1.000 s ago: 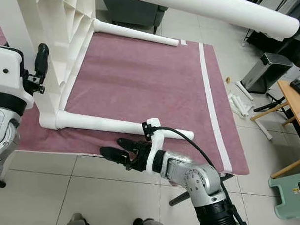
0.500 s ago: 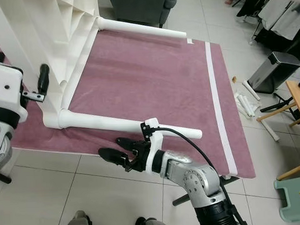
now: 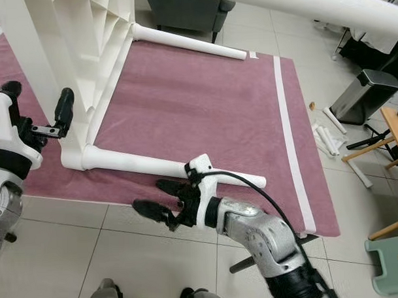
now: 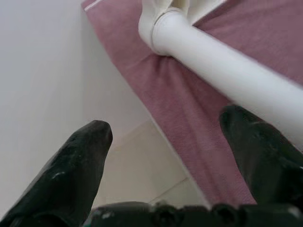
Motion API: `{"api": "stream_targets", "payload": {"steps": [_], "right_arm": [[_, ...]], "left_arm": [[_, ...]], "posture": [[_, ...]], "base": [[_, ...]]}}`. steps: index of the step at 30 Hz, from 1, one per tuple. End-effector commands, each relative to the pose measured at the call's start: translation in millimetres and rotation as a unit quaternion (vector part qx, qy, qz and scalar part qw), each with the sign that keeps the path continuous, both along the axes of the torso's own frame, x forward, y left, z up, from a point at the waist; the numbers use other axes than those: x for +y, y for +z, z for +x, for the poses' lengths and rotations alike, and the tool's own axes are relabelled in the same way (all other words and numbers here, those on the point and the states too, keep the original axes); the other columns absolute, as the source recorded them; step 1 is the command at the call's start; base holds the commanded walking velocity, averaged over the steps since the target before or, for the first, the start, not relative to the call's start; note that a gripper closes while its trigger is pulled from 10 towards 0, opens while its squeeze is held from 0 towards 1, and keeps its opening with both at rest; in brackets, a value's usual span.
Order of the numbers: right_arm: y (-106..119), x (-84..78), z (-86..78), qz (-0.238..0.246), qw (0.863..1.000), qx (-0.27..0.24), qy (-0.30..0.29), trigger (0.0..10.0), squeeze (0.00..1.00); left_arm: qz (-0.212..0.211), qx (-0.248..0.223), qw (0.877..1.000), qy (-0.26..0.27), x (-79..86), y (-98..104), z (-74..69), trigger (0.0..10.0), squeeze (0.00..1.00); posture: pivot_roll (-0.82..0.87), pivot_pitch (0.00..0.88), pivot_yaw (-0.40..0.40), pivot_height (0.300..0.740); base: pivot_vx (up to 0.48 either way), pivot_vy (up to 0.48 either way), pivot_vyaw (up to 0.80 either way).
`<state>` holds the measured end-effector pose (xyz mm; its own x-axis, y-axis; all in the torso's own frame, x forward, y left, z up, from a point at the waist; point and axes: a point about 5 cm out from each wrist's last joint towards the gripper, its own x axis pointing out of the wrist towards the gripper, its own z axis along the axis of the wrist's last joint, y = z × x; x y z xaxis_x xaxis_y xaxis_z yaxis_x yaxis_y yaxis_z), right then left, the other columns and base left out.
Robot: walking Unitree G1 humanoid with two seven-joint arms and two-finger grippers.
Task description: Building children table
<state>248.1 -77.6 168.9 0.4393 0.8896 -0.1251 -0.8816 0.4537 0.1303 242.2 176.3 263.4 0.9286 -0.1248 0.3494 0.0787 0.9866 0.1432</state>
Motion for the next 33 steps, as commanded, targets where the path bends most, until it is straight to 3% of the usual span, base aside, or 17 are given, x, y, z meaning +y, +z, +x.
{"api": "stream_targets", "payload": {"steps": [1, 9, 11, 12, 13, 15, 16, 17, 19, 20, 21, 22, 24, 28, 31, 32, 33], "right_arm": [[7, -2.9, -2.5, -0.014, 0.999, -0.037, 0.007, 10.0, 0.00], [29, -26.5, -12.2, -0.040, 0.993, -0.105, 0.032, 10.0, 0.00], [53, -32.2, -12.7, -0.089, 0.973, -0.208, 0.046, 10.0, 0.00], [53, -32.2, -12.7, -0.089, 0.973, -0.208, 0.046, 10.0, 0.00], [69, -30.9, -10.1, -0.127, 0.948, -0.288, 0.048, 10.0, 0.00], [69, -30.9, -10.1, -0.127, 0.948, -0.288, 0.048, 10.0, 0.00], [86, -26.8, -7.8, -0.154, 0.918, -0.362, 0.050, 10.0, 0.00], [86, -26.8, -7.8, -0.154, 0.918, -0.362, 0.050, 10.0, 0.00], [118, -11.5, -5.8, -0.180, 0.849, -0.493, 0.059, 10.0, 0.00], [118, -11.5, -5.8, -0.180, 0.849, -0.493, 0.059, 10.0, 0.00], [130, -4.9, -6.5, -0.181, 0.822, -0.537, 0.062, 10.0, 0.00], [130, -4.9, -6.5, -0.181, 0.822, -0.537, 0.062, 10.0, 0.00], [150, 4.4, -8.7, -0.169, 0.776, -0.605, 0.063, 10.0, 0.00], [155, 6.3, -9.7, -0.164, 0.762, -0.624, 0.063, 10.0, 0.00], [170, 9.3, -13.2, -0.149, 0.712, -0.685, 0.042, 10.0, 0.00], [170, 9.3, -13.2, -0.149, 0.712, -0.685, 0.042, 10.0, 0.00], [173, 9.9, -14.5, -0.146, 0.697, -0.702, 0.034, 10.0, 0.00]], "left_arm": [[0.010, 0.009, 0.999, -0.031, -7.4, -3, -4.1, 10.0, 0.00], [0.035, 0.032, 0.998, -0.032, -6.9, -15, -5.1, 10.0, 0.00], [0.034, 0.038, 0.998, -0.027, -4.2, -17, -1.0, 10.0, 0.00], [0.034, 0.038, 0.998, -0.027, -4.2, -17, -1.0, 10.0, 0.00], [0.033, 0.040, 0.998, -0.026, -3.7, -18, 2.9, 10.0, 0.00], [0.033, 0.040, 0.998, -0.026, -3.7, -18, 2.9, 10.0, 0.00], [0.032, 0.043, 0.998, -0.020, -3.3, -19, 7.6, 10.0, 0.00], [0.032, 0.043, 0.998, -0.020, -3.3, -19, 7.6, 10.0, 0.00], [0.033, 0.052, 0.998, -0.005, -2.7, -23, 19.5, 10.0, 0.00], [0.033, 0.052, 0.998, -0.005, -2.7, -23, 19.5, 10.0, 0.00], [0.036, 0.056, 0.998, 0.001, -2.7, -24, 24.1, 10.0, 0.00], [0.036, 0.056, 0.998, 0.001, -2.7, -24, 24.1, 10.0, 0.00], [0.029, 0.065, 0.997, 0.008, -2.5, -26, 30.9, 10.0, 0.00], [0.027, 0.067, 0.997, 0.010, -2.3, -26, 32.6, 10.0, 0.00], [0.024, 0.079, 0.996, 0.034, 3.5, -28, 38.4, 10.0, 0.00], [0.024, 0.079, 0.996, 0.034, 3.5, -28, 38.4, 10.0, 0.00], [0.022, 0.082, 0.996, 0.036, 4.6, -29, 39.4, 10.0, 0.00]], "posture": [[0.23, 0.131, -0.104, 0.740], [0.22, 0.134, -0.099, 0.740], [0.21, 0.132, -0.091, 0.740], [0.21, 0.132, -0.091, 0.740], [0.19, 0.128, -0.084, 0.740], [0.19, 0.128, -0.084, 0.740], [0.19, 0.126, -0.082, 0.740], [0.19, 0.126, -0.082, 0.740], [0.18, 0.119, -0.072, 0.740], [0.18, 0.119, -0.072, 0.740], [0.17, 0.116, -0.068, 0.740], [0.17, 0.116, -0.068, 0.740], [0.17, 0.111, -0.063, 0.740], [0.17, 0.111, -0.063, 0.740], [0.17, 0.111, -0.053, 0.740], [0.17, 0.111, -0.053, 0.740], [0.17, 0.111, -0.053, 0.740]], "base": [[0.000, 0.000, 0.00], [0.000, 0.000, 0.00], [0.000, 0.000, 0.00], [0.000, 0.000, 0.00], [0.000, 0.000, 0.00], [0.000, 0.000, 0.00], [0.000, 0.000, 0.00], [0.000, 0.000, 0.00], [0.000, 0.000, 0.00], [0.000, 0.000, 0.00], [0.000, 0.000, 0.00], [0.000, 0.000, 0.00], [0.000, 0.000, 0.00], [0.000, 0.000, 0.00], [0.000, 0.000, 0.00], [0.000, 0.000, 0.00], [0.000, 0.000, 0.00]]}}
